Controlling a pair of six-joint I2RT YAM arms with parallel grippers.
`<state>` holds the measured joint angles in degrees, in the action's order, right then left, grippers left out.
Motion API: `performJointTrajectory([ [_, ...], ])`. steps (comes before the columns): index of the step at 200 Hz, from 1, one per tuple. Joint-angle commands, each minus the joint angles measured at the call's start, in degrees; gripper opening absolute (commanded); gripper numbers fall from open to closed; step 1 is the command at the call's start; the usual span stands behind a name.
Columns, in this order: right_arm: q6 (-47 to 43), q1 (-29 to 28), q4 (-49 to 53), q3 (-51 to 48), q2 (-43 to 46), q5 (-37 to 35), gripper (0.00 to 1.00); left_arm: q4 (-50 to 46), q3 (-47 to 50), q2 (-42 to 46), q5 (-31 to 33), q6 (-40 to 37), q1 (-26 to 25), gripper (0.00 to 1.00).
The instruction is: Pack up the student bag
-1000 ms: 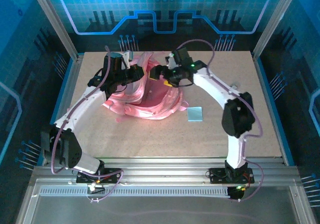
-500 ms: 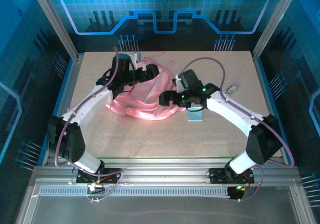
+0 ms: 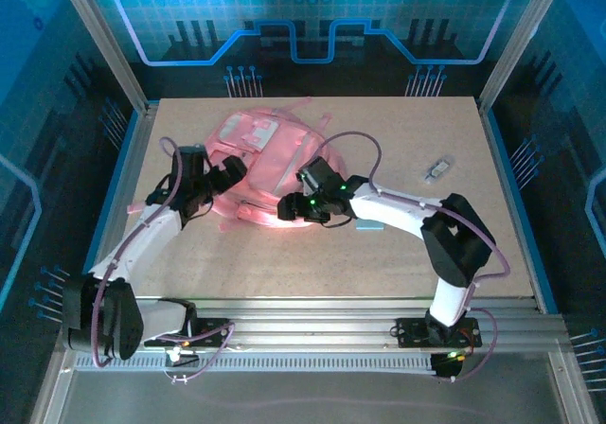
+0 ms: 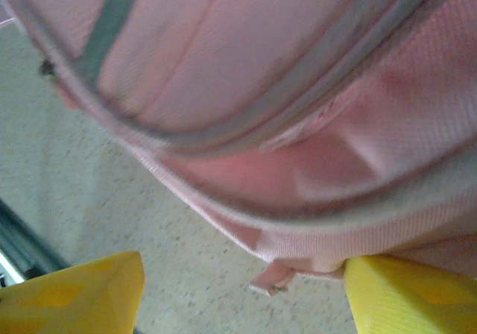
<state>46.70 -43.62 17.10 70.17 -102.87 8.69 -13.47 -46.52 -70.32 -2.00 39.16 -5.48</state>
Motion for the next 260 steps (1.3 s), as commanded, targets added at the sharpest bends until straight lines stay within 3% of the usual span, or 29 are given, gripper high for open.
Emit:
performJointTrajectory([
  [1,3.78,2.74,-4.18,0.18,-2.47,-7.29,0.66,1.62,3.29,1.04,0.83,6.88,1.86,0.99],
  [24,1.72,5.99,-3.12,2.68,-3.51,-14.3,0.61,5.46,5.68,-1.42,0.5,10.35,2.05,0.98],
  [54,-1.01,8.15,0.84,7.35,-4.53,-17.18,0.59,14.62,7.01,-5.19,-0.34,16.15,2.15,0.92],
  [115,-3.32,7.54,2.63,6.15,-0.1,-13.57,0.6,27.87,6.77,-13.89,0.84,24.64,0.72,0.78],
  [136,-3.63,6.76,3.38,4.11,3.41,-11.89,0.61,29.13,6.47,-16.95,4.33,24.66,-0.41,0.75],
  [174,-4.29,2.57,3.27,2.64,6.75,-9.47,0.63,38.14,8.02,-23.02,2.0,29.42,-1.27,0.57],
  [211,-5.53,-1.51,1.14,7.41,0.85,-8.49,0.54,41.63,7.86,-23.3,2.59,31.33,-3.69,0.01],
  [260,-6.68,-1.73,2.17,14.65,-8.02,-10.83,0.45,40.08,8.29,-16.5,4.88,33.8,-8.78,0.0],
])
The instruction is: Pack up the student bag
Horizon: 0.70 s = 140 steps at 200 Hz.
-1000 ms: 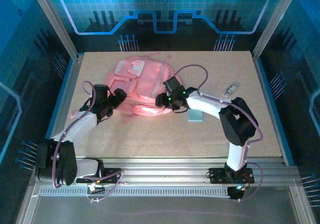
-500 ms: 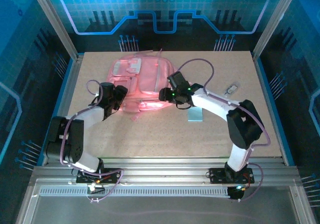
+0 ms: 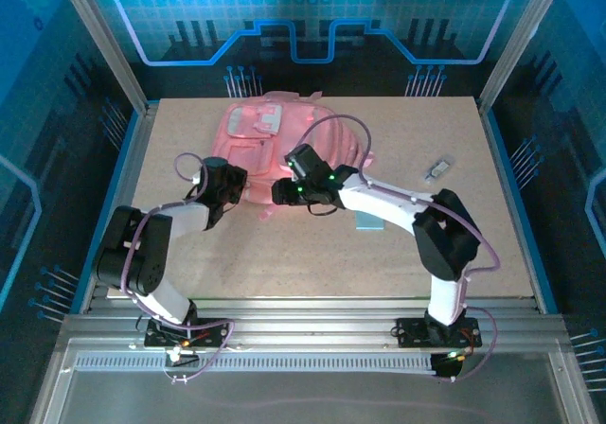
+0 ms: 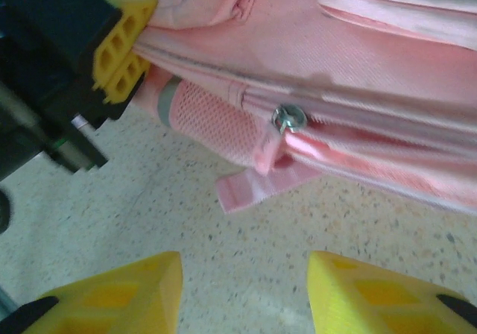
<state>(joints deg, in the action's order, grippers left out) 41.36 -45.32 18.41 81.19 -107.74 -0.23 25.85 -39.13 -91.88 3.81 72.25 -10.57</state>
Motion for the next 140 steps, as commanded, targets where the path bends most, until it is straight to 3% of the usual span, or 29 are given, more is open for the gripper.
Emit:
performJointTrajectory([
  [1,-1.4,0.01,0.93,3.76,-3.25,-1.98,0.45,0.73,0.9,5.22,-0.88,0.75,-3.77,0.0],
  [78,4.58,1.14,5.31,8.64,-9.68,-9.96,0.35,-1.39,1.58,11.18,2.07,1.31,-6.78,0.0],
  [99,5.07,1.45,5.52,8.58,-9.68,-12.2,0.26,-1.17,2.22,11.59,2.43,1.88,-7.06,0.0],
  [125,3.42,2.22,5.17,8.18,-9.29,-11.54,0.0,-0.16,2.64,11.12,2.91,2.02,-7.01,0.0],
  [140,1.49,2.91,4.3,6.89,-8.21,-9.98,0.0,0.55,2.71,10.68,3.47,2.03,-7.02,0.0],
])
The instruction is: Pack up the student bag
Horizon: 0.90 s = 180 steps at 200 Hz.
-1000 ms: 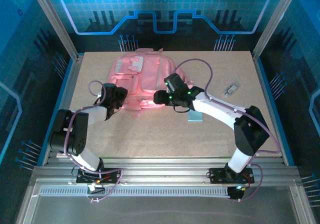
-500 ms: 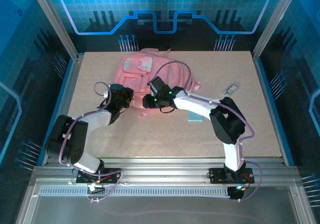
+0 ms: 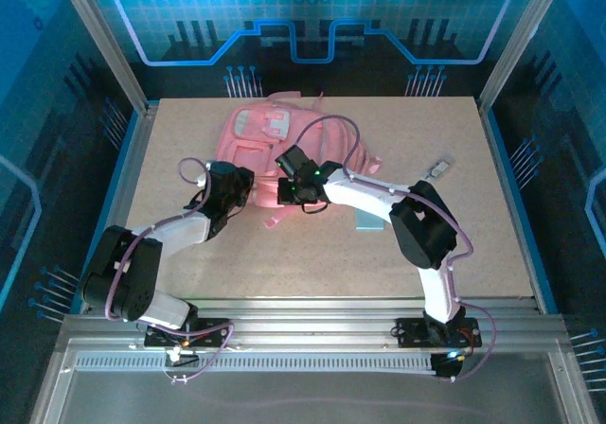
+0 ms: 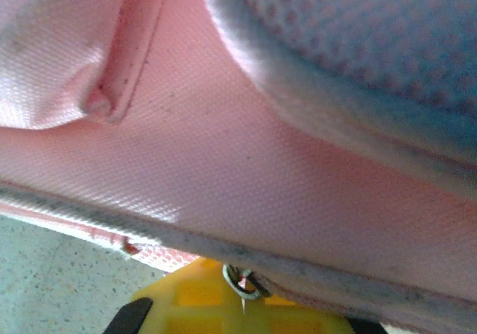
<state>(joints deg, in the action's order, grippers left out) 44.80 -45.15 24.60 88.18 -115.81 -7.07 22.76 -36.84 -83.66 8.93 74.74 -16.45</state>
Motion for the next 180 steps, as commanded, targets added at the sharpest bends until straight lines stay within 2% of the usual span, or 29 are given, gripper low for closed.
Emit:
performJointTrajectory([
  [1,-2.1,2.84,-1.95,-0.2,-0.04,-3.0,0.0,3.66,0.39,2.45,-1.64,-0.51,-1.13,0.0],
  [66,-12.14,8.43,1.13,-8.07,9.47,9.16,0.0,6.7,-0.6,-0.88,-1.31,-3.73,1.17,0.0],
  [118,-19.51,13.63,6.38,-11.15,12.76,10.59,0.0,6.03,-2.31,-1.42,-4.42,-5.34,3.18,0.0],
  [136,-20.44,12.72,8.33,-9.91,13.15,10.1,0.0,5.89,-2.54,-1.19,-5.21,-5.06,3.01,0.0],
  [150,-17.93,11.33,8.08,-9.12,13.8,11.52,0.0,6.53,-1.95,-1.17,-5.23,-3.73,2.59,0.0],
  [164,-13.43,9.41,6.46,-8.76,14.06,12.88,0.17,7.87,-1.15,-0.97,-4.91,-2.07,1.85,0.0],
  [180,-7.46,7.05,3.77,-8.75,13.86,13.35,0.23,8.11,-0.9,-0.32,-4.18,-1.2,0.76,0.0],
])
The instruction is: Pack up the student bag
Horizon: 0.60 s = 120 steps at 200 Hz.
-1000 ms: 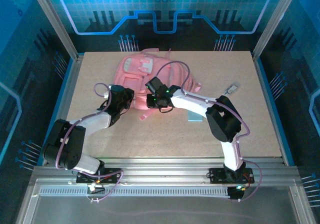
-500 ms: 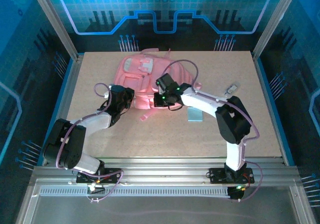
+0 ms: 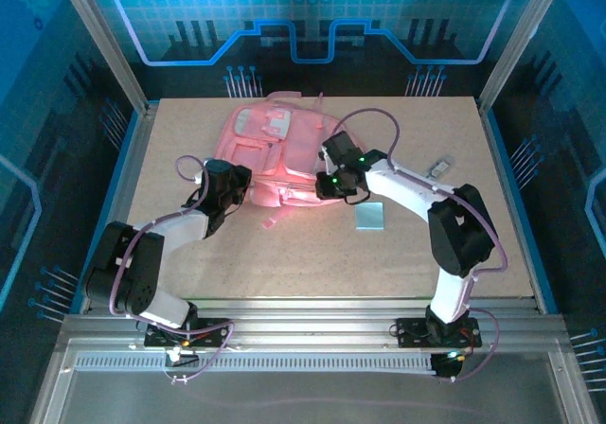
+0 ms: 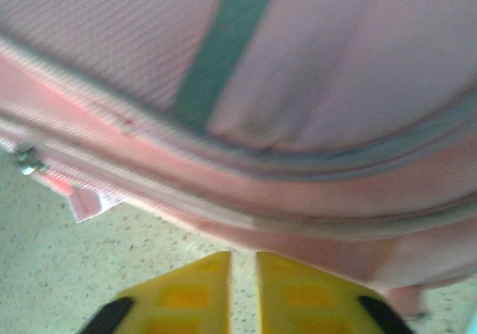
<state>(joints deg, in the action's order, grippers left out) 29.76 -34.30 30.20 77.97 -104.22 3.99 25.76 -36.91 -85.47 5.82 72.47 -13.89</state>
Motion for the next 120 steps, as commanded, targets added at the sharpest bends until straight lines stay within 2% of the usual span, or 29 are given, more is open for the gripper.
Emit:
performJointTrajectory([
  [1,7.85,-3.95,-1.99,1.47,2.27,2.23,0.23,5.1,-0.82,1.6,-0.99,1.09,-1.86,0.0],
  [11,11.51,-5.04,-4.22,0.95,2.14,1.82,0.24,4.74,-0.9,2.21,-0.26,1.39,-2.64,0.0],
  [30,15.88,-6.7,-7.91,0.43,1.17,-0.82,0.32,4.26,-1.02,3.24,0.67,1.66,-3.71,0.0],
  [44,17.14,-7.38,-7.07,1.98,-0.43,-5.02,0.4,3.88,-0.88,4.11,1.1,1.7,-4.15,0.0],
  [63,17.56,-7.79,-4.65,4.71,-3.32,-10.8,0.47,4.01,-0.33,4.99,1.55,2.08,-4.65,0.0],
  [105,17.07,-9.4,-4.58,9.23,-7.74,-14.54,0.49,4.43,0.43,5.5,1.72,2.75,-5.12,0.0],
  [120,16.61,-10.34,-1.35,12.44,-9.86,-17.18,0.49,5.11,0.69,5.33,1.68,3.18,-5.23,0.0],
])
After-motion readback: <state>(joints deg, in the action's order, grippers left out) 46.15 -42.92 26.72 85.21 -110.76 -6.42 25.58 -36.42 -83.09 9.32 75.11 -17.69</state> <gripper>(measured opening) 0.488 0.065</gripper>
